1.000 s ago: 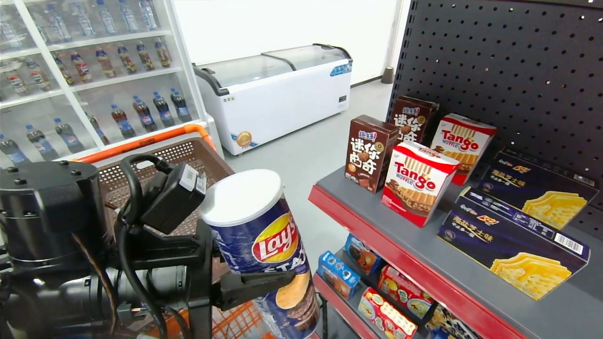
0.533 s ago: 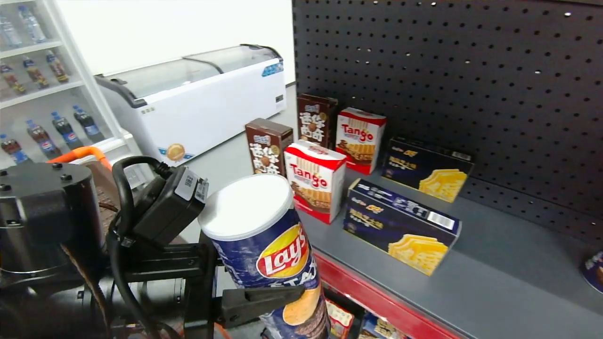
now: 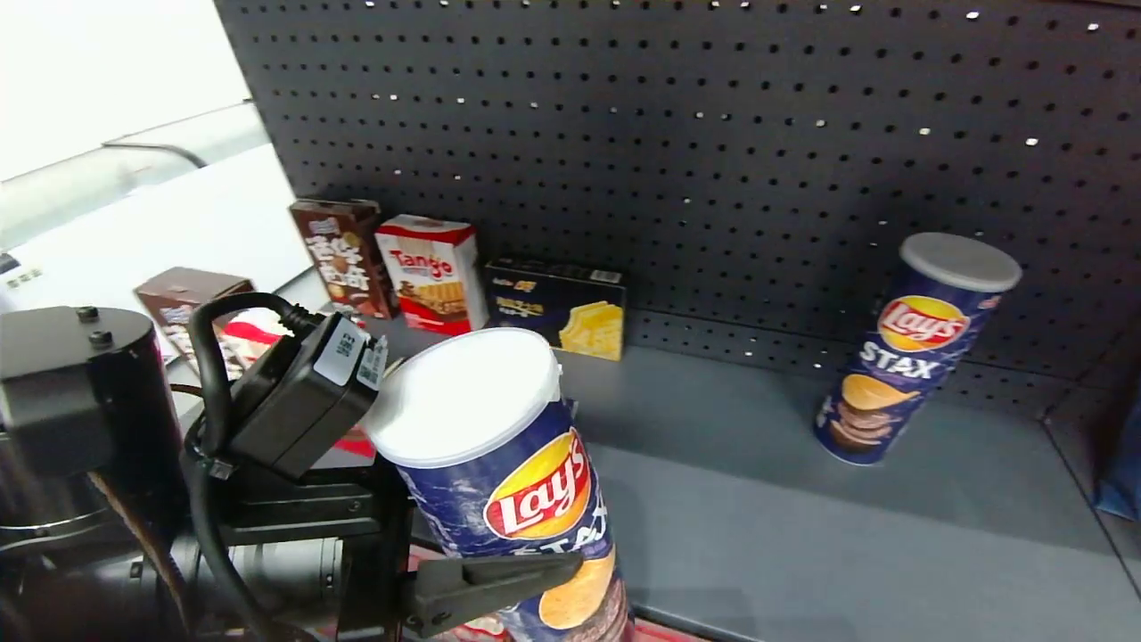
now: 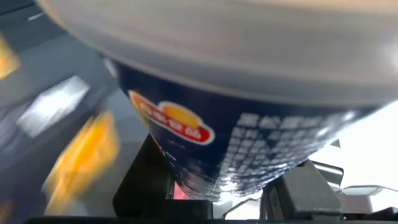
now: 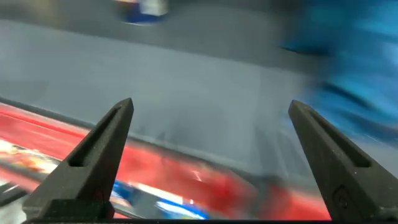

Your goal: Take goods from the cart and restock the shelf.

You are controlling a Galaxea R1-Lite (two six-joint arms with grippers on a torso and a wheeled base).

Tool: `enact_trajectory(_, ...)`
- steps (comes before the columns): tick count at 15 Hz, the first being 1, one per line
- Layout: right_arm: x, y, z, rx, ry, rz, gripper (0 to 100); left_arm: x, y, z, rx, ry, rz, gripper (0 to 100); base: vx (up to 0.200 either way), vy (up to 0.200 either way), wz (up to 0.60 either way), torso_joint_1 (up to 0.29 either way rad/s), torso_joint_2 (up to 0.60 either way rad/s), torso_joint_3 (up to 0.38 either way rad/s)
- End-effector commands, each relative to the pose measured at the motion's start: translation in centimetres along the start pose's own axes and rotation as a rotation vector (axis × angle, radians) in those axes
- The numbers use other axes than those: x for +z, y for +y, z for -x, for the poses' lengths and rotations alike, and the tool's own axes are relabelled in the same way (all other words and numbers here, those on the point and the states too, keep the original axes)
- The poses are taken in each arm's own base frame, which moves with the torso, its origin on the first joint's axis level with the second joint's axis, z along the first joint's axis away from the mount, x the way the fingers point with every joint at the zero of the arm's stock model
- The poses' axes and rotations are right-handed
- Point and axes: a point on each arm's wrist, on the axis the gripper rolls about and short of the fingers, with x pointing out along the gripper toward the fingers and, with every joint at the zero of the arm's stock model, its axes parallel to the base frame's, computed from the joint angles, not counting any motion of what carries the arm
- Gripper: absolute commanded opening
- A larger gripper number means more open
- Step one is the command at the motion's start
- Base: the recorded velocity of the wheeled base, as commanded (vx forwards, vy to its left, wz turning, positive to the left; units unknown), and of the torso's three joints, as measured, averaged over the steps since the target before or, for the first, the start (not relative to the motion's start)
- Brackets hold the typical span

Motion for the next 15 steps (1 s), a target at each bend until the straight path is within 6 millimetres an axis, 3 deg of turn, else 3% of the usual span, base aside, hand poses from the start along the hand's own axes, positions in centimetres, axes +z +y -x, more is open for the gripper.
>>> enact_trajectory(1,0.01,0.0,-0.01,0.001,0.001,0.002,100,-0.05,0.02,-0.03,0.0,0.001,0.002,0,0.0,0.0,-0.6,0.002,0.0,-0.002)
enact_trajectory(4,0.01,0.0,-0.01,0.002,0.001,0.002,100,-0.09,0.04,0.0,0.001,0.003,0.001,0,0.0,0.0,-0.6,0.001,0.0,0.001)
enact_trajectory(11,0.01,0.0,-0.01,0.002,0.001,-0.001,100,-0.3,0.26,0.14,0.015,0.006,0.008,0,0.0,0.0,0.0,0.0,0.0,0.0)
enact_trajectory(13,0.01,0.0,-0.01,0.001,0.001,-0.001,100,-0.42,0.4,0.26,0.022,0.007,0.011,0,0.0,0.0,-0.6,0.002,0.0,0.005)
enact_trajectory(15,0.01,0.0,-0.01,0.002,0.001,-0.001,100,-0.47,0.5,0.34,0.03,0.008,0.013,0,0.0,0.0,0.0,0.0,0.0,0.0)
